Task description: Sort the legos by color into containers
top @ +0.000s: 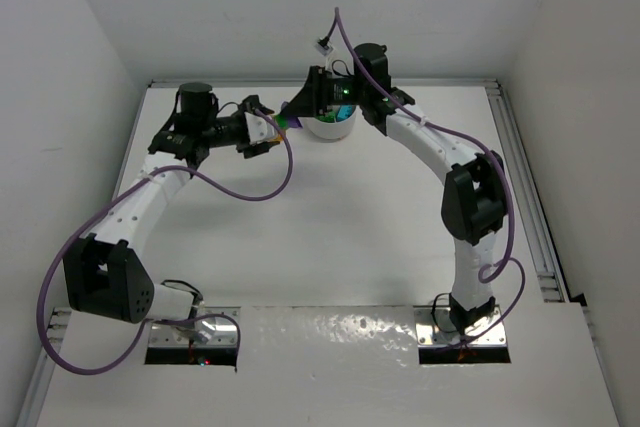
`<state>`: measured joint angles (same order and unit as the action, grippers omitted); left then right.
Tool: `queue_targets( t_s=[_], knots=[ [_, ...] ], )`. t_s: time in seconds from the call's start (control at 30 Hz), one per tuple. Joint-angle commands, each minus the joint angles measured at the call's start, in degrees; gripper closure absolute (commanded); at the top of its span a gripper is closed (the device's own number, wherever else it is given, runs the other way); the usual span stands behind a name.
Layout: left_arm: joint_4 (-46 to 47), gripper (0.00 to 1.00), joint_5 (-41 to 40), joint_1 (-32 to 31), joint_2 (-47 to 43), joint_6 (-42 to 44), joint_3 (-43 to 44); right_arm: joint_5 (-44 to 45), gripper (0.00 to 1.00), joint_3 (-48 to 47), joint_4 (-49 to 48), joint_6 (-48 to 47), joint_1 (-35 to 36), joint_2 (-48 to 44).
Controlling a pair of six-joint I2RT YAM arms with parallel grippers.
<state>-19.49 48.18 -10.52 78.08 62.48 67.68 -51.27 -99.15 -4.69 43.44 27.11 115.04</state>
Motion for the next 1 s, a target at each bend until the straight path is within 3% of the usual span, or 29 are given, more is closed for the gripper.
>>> queue_targets(
  t_s=[0.0, 0.33, 0.97],
  knots=[
    [2.35, 1.0, 2.0, -0.37, -1.97, -0.25, -0.27, -1.12, 0.59, -2.36, -2.69, -0.11, 0.31, -0.96],
    [1.29, 1.0, 1.12, -0.37, -2.23, -0.43, -1.06, -0.06, 0.99, -2.71, -1.38, 0.15, -0.31, -0.61],
    [1.12, 1.0, -2.13, -0.29, -2.76, -1.57, -2.55, 0.29, 1.0, 2.3, -5.86, 3.84, -6.19, -3.51]
  ],
)
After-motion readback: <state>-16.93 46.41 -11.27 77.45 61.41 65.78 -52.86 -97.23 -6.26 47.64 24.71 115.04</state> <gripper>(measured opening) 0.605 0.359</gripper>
